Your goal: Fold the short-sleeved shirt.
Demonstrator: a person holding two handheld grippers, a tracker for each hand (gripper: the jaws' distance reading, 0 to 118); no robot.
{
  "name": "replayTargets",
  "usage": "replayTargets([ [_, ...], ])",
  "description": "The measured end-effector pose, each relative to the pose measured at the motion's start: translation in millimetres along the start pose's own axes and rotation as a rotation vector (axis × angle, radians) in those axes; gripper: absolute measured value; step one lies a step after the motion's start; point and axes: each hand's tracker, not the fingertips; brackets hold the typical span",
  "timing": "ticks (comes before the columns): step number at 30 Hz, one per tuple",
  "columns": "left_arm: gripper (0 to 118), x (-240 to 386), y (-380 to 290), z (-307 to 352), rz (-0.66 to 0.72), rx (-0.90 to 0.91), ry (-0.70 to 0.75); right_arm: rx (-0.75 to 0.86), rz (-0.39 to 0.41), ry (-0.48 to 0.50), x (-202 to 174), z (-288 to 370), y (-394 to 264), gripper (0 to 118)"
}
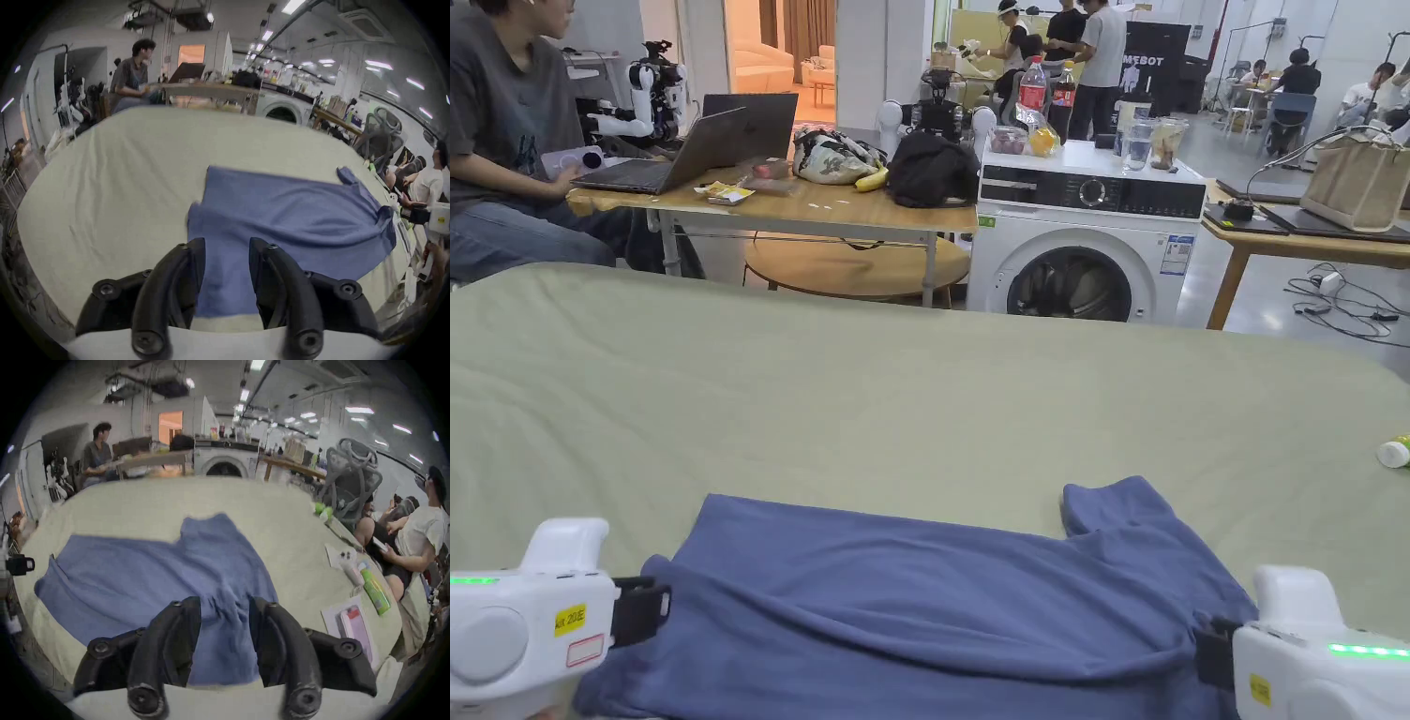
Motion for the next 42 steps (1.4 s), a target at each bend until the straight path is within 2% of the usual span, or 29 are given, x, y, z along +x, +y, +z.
replayTargets([
  [2, 34, 14, 5, 4, -0.049, 0.055, 0.023, 0.091, -0.012, 0.009, -11, 1, 5, 40],
  [3, 34, 22, 7, 5, -0.074, 0.087, 0.036, 0.14, -0.021, 0.018, -17, 2, 7, 35],
  [4, 34, 28, 8, 6, -0.09, 0.119, 0.044, 0.166, -0.029, 0.022, -23, 2, 9, 24],
  [5, 31, 25, 6, -1, -0.105, 0.16, 0.042, 0.192, -0.033, 0.022, -29, 2, 11, 6],
  [6, 22, 29, 6, 1, -0.114, 0.199, 0.033, 0.223, -0.036, 0.036, -34, 2, 12, 1],
  [7, 5, 33, 6, 2, -0.109, 0.233, 0.031, 0.247, -0.037, 0.05, -38, 1, 14, 0],
  [8, 0, 37, 7, 3, -0.096, 0.259, 0.027, 0.266, -0.038, 0.043, -44, 0, 16, 0],
  [11, 0, 43, 10, 1, -0.081, 0.305, 0.051, 0.316, -0.045, 0.083, -56, -2, 20, 0],
  [16, 0, 29, 38, -21, -0.035, 0.241, 0.031, 0.32, -0.038, 0.09, -69, -11, 30, 0],
  [19, 0, 12, 66, -45, 0.002, 0.154, 0.026, 0.289, -0.032, 0.147, -69, -21, 36, 0],
  [27, 0, -24, 138, -140, 0.048, -0.136, -0.016, 0.232, -0.007, 0.144, -71, -49, 44, 0],
  [28, 3, -27, 143, -152, 0.05, -0.177, -0.027, 0.223, -0.004, 0.146, -71, -51, 44, 0],
  [31, 50, -37, 152, -186, 0.087, -0.261, -0.071, 0.188, -0.003, 0.161, -69, -60, 42, 0],
  [32, 57, -38, 152, -197, 0.1, -0.3, -0.053, 0.181, -0.003, 0.163, -69, -62, 41, 0],
  [37, 56, -39, 140, -235, 0.06, -0.466, 0.038, 0.148, 0.012, 0.145, -61, -71, 37, 0],
  [38, 50, -39, 136, -239, 0.057, -0.474, 0.054, 0.14, 0.011, 0.144, -58, -72, 37, 0],
  [39, 32, -37, 134, -235, 0.082, -0.425, 0.031, 0.13, 0.01, 0.143, -56, -74, 36, 0],
  [40, 8, -36, 134, -231, 0.092, -0.379, 0.046, 0.122, 0.008, 0.14, -54, -75, 36, 0],
  [41, 8, -27, 131, -220, 0.089, -0.339, 0.058, 0.117, 0.004, 0.14, -51, -75, 36, 0],
  [42, 0, -24, 128, -217, 0.075, -0.305, 0.054, 0.115, 0.0, 0.138, -48, -76, 36, 0],
])
